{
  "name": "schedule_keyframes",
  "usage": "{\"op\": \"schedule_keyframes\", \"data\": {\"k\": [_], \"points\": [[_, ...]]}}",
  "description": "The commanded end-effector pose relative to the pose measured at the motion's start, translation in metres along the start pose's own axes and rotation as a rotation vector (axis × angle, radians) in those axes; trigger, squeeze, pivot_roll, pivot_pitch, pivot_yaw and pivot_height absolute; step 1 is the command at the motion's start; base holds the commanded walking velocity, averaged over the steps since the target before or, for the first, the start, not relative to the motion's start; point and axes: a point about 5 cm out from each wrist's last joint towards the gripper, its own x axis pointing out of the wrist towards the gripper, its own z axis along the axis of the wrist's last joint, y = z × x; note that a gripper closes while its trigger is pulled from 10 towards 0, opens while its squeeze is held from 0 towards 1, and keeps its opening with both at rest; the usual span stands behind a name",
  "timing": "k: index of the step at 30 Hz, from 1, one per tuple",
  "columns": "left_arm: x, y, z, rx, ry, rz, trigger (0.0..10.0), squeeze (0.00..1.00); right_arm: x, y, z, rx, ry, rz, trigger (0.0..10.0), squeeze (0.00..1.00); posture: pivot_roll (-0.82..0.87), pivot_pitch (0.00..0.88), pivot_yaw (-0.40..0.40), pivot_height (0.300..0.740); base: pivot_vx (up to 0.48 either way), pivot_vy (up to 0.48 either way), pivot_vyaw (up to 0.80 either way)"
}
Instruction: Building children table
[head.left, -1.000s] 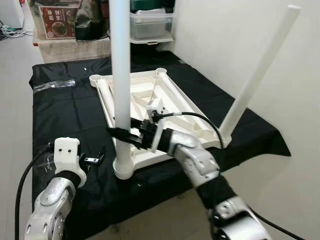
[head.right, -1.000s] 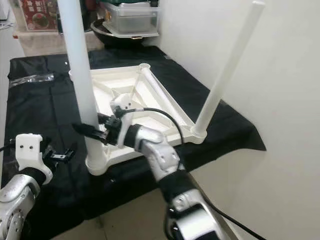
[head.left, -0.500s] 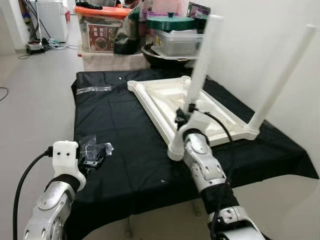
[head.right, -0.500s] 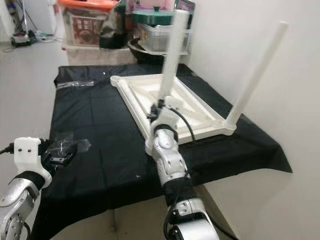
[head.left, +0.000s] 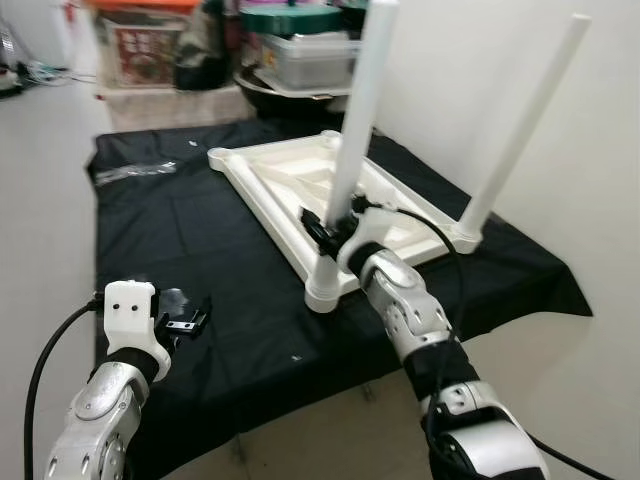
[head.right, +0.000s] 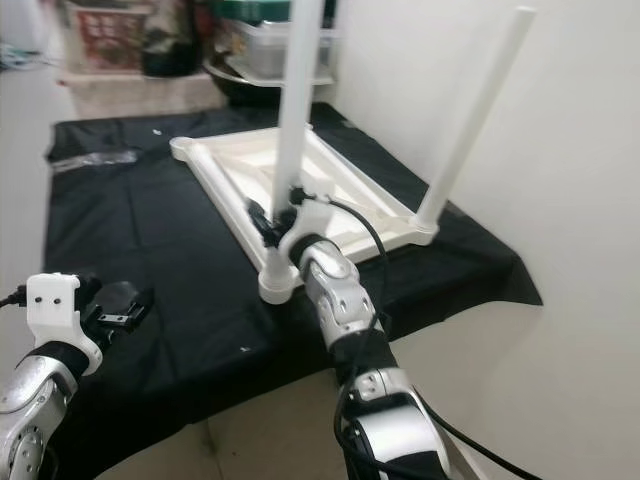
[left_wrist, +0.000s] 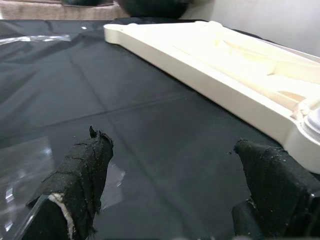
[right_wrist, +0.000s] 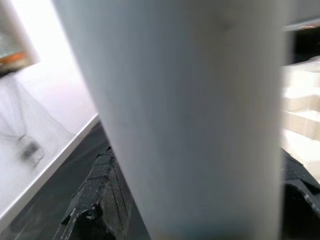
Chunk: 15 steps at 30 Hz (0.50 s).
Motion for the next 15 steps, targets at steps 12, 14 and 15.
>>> {"op": "schedule_keyframes", "data": {"k": [12,14,15], "points": [[0.001,0.000,-0.003,-0.008,0.003,-0.006,10.0,0.00,0.007,0.009,-0.014,0.001,0.057,0.007,0.0,0.00,0.17,0.000,-0.123,0.740,0.000,0.000,0.00],[0.000,0.000,-0.002,-0.009,0.000,-0.004,10.0,0.00,-0.005,-0.022,-0.026,0.021,0.121,-0.398,0.0,0.00,0.17,0.000,-0.120,0.740,0.000,0.000,0.00],[0.000,0.000,-0.002,-0.009,0.000,-0.004,10.0,0.00,-0.005,-0.022,-0.026,0.021,0.121,-0.398,0.0,0.00,0.17,0.000,-0.120,0.740,0.000,0.000,0.00]]}}
